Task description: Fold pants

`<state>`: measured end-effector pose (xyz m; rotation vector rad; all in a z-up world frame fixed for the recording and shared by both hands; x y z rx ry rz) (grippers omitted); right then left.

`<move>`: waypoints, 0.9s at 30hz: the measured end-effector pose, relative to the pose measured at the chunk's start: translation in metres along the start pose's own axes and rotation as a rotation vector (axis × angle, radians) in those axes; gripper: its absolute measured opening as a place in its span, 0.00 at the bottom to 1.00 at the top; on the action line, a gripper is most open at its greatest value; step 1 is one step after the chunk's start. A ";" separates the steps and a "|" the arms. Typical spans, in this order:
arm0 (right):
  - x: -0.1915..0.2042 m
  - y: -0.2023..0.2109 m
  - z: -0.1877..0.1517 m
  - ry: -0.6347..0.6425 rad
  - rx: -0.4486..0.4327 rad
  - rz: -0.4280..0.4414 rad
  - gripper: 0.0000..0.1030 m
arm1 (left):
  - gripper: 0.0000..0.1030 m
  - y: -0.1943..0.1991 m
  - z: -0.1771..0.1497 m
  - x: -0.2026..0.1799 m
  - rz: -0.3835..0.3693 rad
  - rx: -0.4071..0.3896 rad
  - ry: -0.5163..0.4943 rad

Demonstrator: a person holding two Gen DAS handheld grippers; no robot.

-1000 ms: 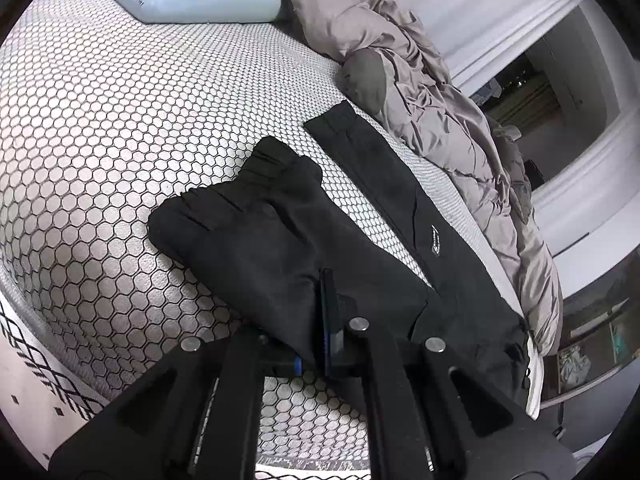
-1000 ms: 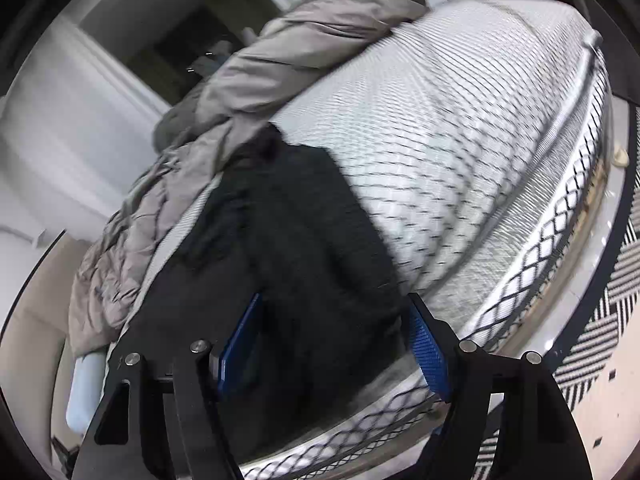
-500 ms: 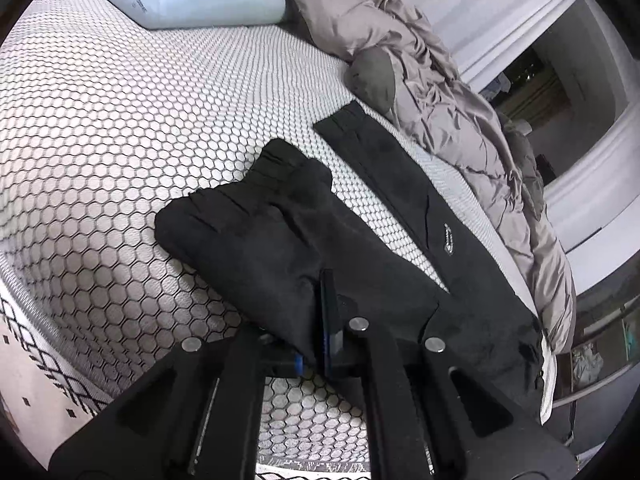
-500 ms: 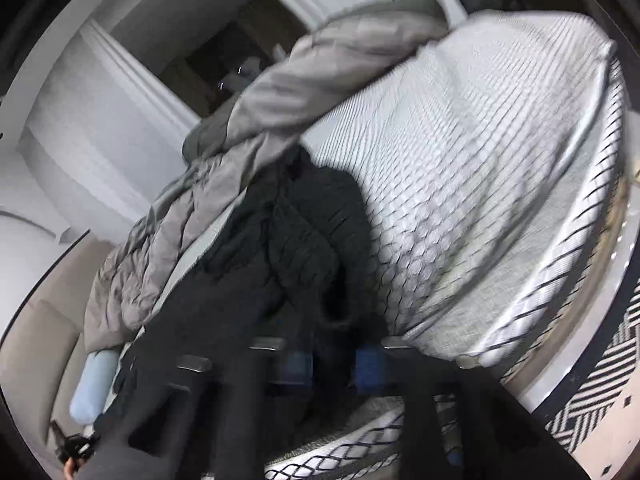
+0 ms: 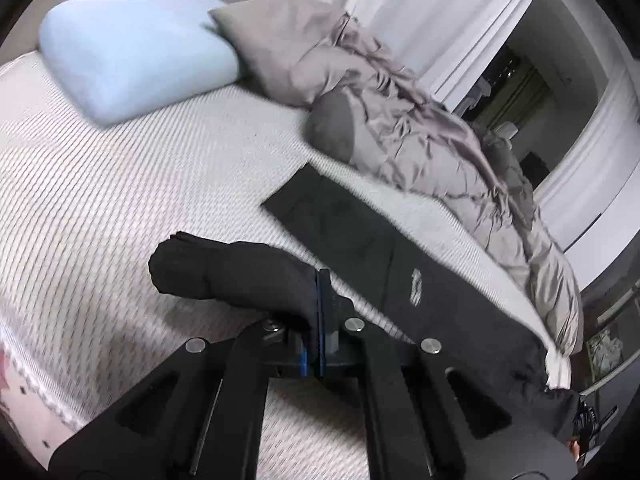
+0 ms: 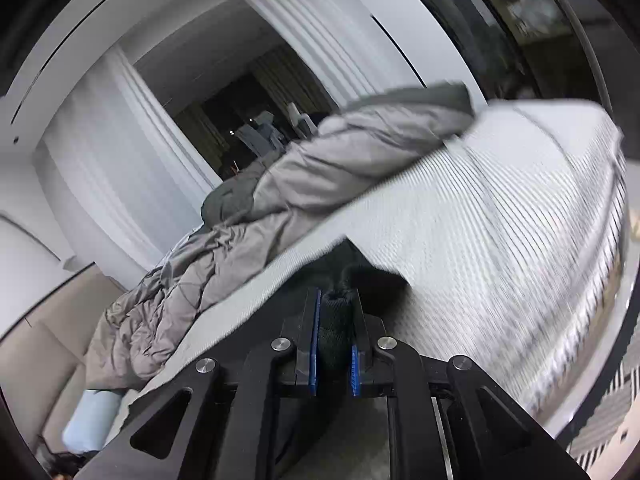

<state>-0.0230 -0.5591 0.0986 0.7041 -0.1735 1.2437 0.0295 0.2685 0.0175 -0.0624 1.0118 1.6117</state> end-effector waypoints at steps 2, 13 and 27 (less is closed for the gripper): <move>0.023 -0.026 0.021 0.034 -0.005 -0.008 0.10 | 0.01 -0.015 0.023 -0.010 -0.003 -0.006 0.016; 0.087 -0.252 0.058 0.199 0.259 -0.214 0.44 | 0.13 -0.201 0.123 -0.024 0.185 0.147 0.100; 0.137 -0.183 -0.001 0.235 0.184 -0.043 0.83 | 0.59 -0.142 0.090 -0.031 0.278 0.073 -0.026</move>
Point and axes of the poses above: each gripper's, at about its wrist camera, not at the fingertips, and y roughly against the way its jaws point, x to its left, z to its top, the point moved 7 cm from there along -y, roughly the way its jaws point, and after that the axes turned 4 degrees about -z, right-handed, at the moved point
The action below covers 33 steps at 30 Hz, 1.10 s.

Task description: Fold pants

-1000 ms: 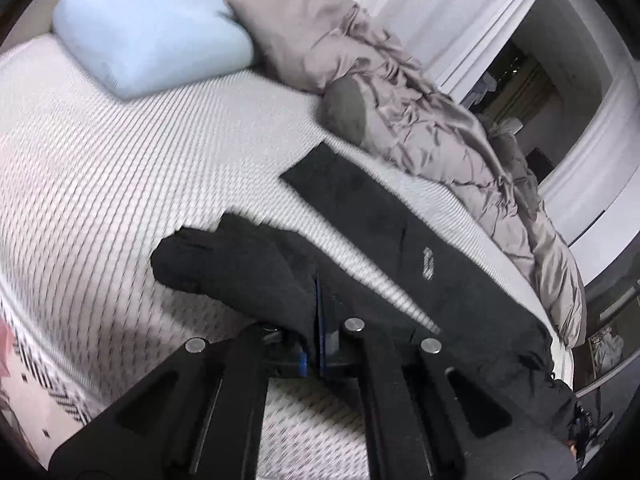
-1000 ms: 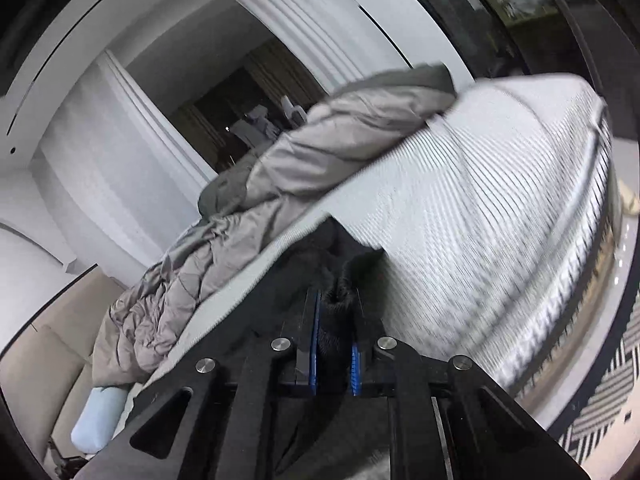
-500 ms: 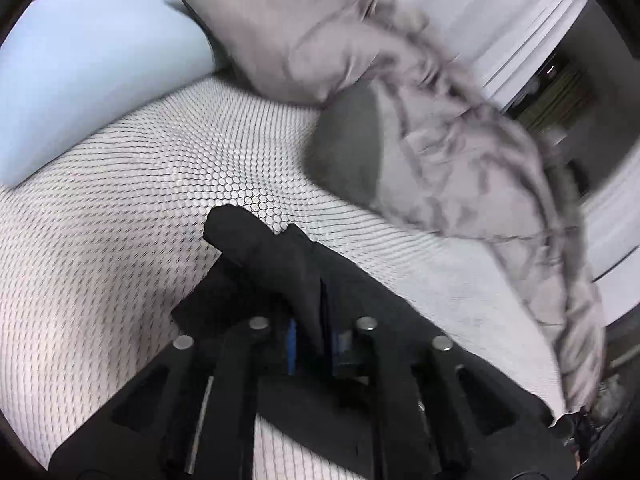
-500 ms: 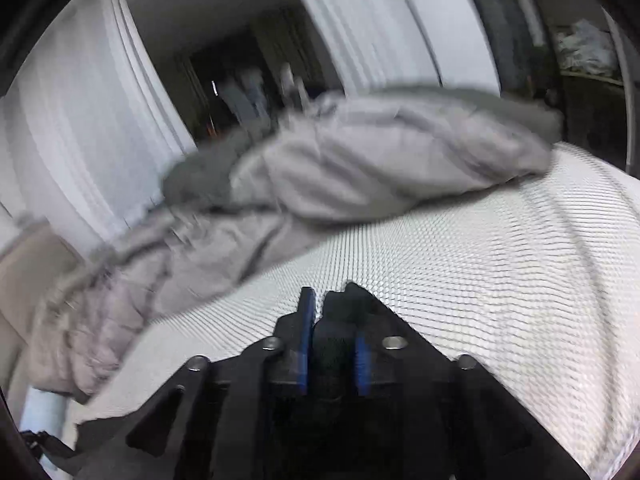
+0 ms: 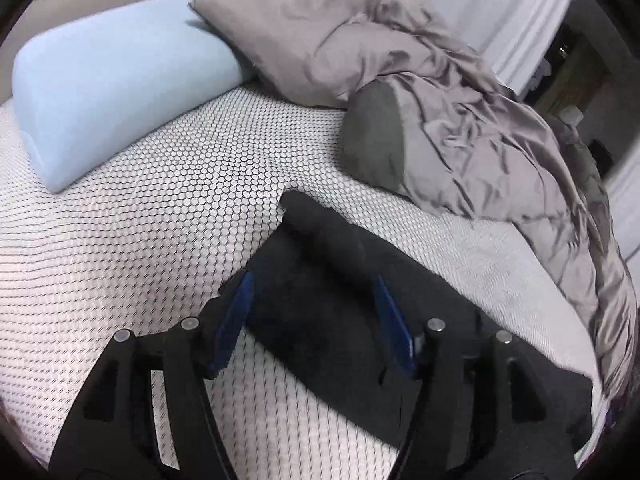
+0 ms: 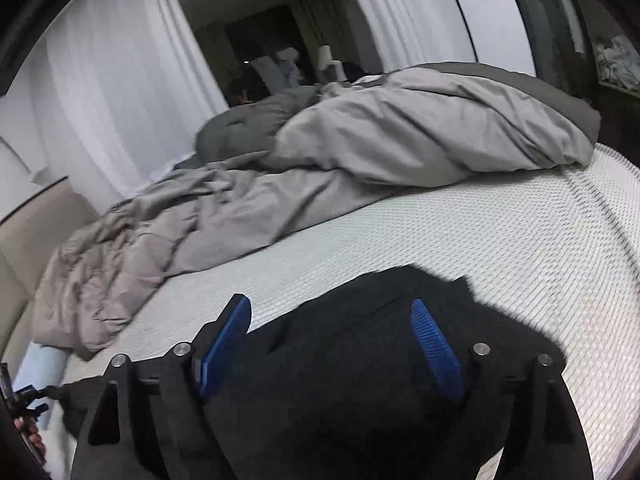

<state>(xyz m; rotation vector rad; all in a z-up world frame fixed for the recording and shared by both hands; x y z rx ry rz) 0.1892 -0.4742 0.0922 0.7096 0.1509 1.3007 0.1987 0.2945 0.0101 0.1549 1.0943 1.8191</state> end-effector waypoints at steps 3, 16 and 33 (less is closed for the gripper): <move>0.024 0.014 -0.016 -0.011 0.007 0.064 0.84 | 0.63 0.028 -0.023 0.000 -0.018 -0.024 -0.003; -0.027 0.022 -0.050 -0.205 0.033 0.139 0.90 | 0.63 -0.027 -0.145 -0.041 -0.378 0.200 0.213; -0.080 0.028 -0.077 -0.211 0.299 0.225 0.90 | 0.02 0.033 -0.140 0.026 -0.264 0.011 0.281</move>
Point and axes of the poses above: each gripper's, at about its wrist camera, not at the fingertips, and y roughly against the way its jaws point, x to its left, z to its top, the point moved 7 cm from there along -y, roughly the way its jaws point, and after that the axes turned 4 degrees about -z, right-handed, at the moved point
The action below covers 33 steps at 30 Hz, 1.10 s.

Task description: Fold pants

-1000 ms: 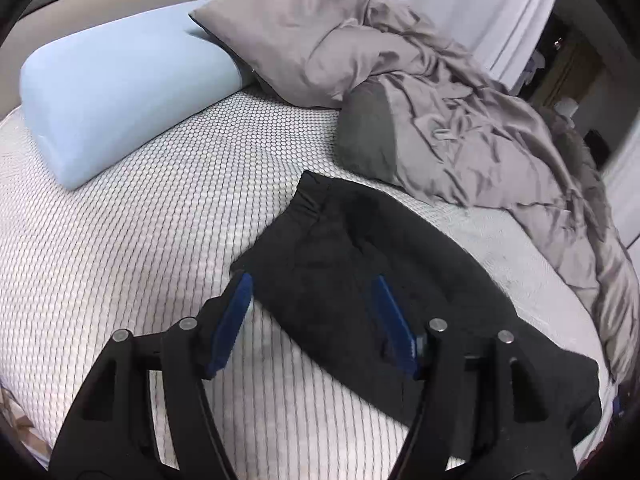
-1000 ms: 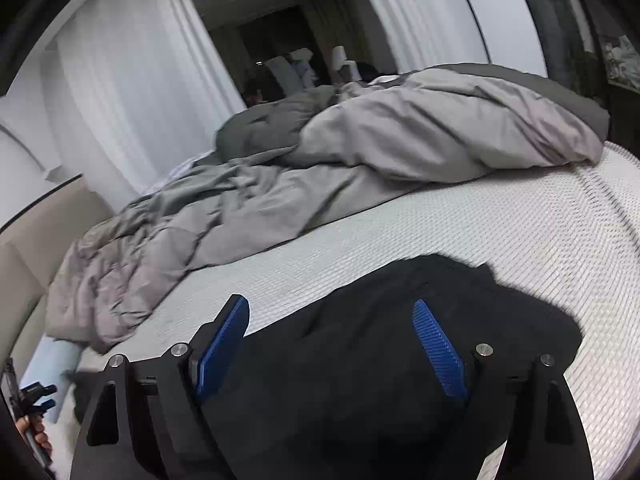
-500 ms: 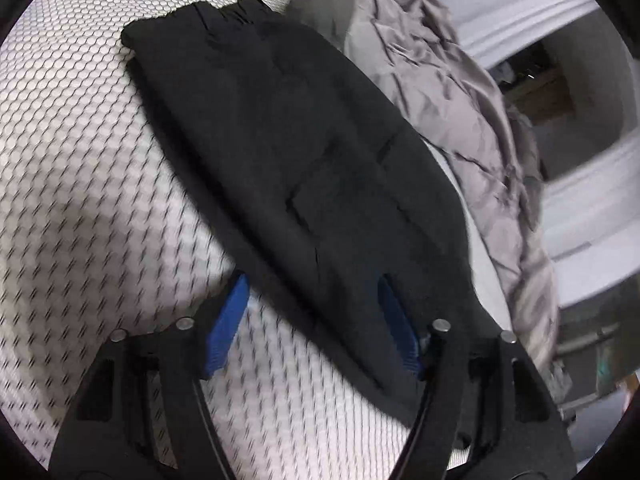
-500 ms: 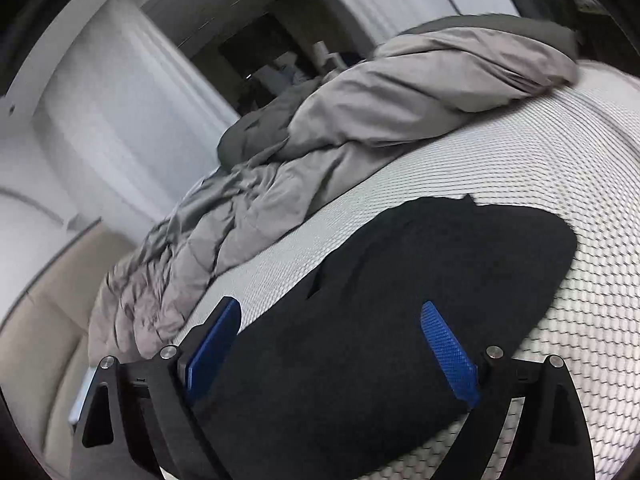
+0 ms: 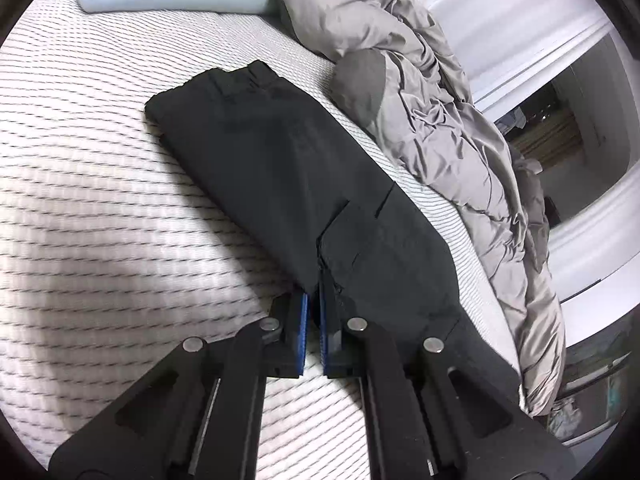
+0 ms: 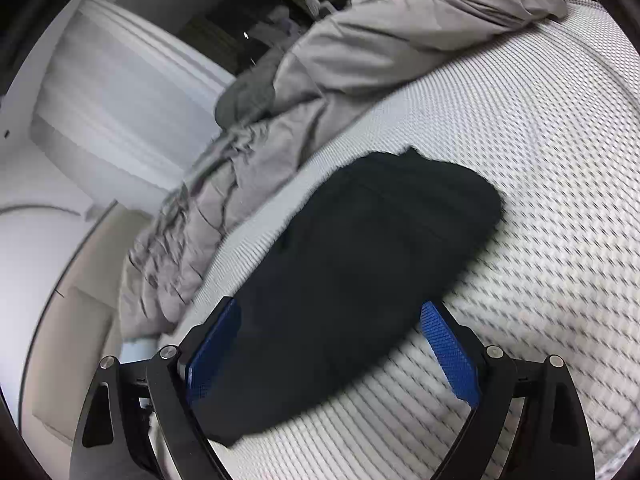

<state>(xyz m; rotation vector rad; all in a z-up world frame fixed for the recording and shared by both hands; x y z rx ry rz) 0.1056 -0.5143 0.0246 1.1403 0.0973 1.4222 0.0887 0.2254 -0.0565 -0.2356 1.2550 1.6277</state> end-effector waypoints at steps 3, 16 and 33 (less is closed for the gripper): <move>-0.001 -0.005 -0.013 0.020 0.040 -0.015 0.90 | 0.02 0.017 -0.006 0.016 0.011 0.006 -0.036; 0.002 -0.036 -0.012 -0.120 -0.053 0.025 0.04 | 0.02 0.010 -0.003 0.028 0.012 0.007 -0.003; -0.056 0.066 -0.023 -0.153 -0.274 -0.248 0.66 | 0.77 0.060 0.009 0.005 0.239 -0.112 -0.134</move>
Point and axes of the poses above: each gripper's, at about its wrist camera, not at the fingertips, and y roughly against the way its jaws point, x to its left, z to its top, the point moved 7 cm from there along -y, roughly the way its jaws point, and after that the axes turned 4 degrees about -z, right-handed, at the moved point
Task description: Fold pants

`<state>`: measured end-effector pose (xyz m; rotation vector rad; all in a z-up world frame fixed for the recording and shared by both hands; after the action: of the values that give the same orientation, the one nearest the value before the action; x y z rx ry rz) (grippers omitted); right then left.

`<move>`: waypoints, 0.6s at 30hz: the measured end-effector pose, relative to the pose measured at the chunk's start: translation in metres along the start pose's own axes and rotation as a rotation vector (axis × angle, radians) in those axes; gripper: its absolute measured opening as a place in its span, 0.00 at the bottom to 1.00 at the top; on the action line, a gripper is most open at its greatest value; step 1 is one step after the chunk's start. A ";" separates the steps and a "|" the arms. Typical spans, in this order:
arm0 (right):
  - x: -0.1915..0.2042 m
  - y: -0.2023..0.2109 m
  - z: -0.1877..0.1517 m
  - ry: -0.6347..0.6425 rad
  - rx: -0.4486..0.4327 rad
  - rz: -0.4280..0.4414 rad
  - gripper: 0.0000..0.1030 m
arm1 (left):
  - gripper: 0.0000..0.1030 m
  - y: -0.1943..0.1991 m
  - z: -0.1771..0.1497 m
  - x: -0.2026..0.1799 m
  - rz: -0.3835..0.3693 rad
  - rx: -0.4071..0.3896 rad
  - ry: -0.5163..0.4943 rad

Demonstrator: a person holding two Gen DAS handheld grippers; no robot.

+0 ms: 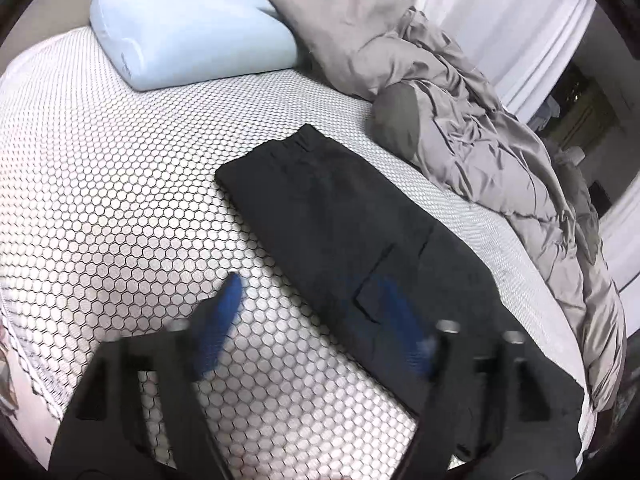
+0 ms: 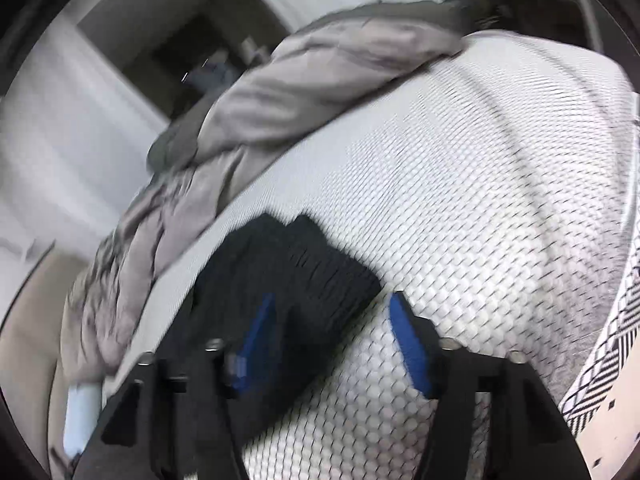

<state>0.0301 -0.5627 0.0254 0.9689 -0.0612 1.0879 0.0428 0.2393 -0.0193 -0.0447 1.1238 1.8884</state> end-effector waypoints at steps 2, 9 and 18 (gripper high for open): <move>0.007 0.012 -0.002 0.007 -0.042 0.011 0.75 | 0.85 0.004 -0.002 -0.016 -0.039 0.001 -0.026; 0.116 0.008 -0.043 0.372 0.006 0.171 0.93 | 0.99 -0.006 -0.029 -0.083 -0.140 0.054 -0.162; 0.243 -0.038 -0.143 0.775 0.217 0.259 0.93 | 0.99 -0.033 -0.080 -0.140 -0.214 0.202 -0.196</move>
<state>0.1252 -0.2942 0.0318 0.6819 0.5882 1.6737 0.1172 0.0930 -0.0271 0.1268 1.1218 1.5476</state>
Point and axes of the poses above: each gripper's, at about its wrist camera, not at the fingertips, and y roughly against the way its jaws point, x to its left, z to its top, the point moved 7 cm from there along -y, roughly the way its jaws point, and after that the axes turned 4 degrees about -z, right-handed, at the moved point
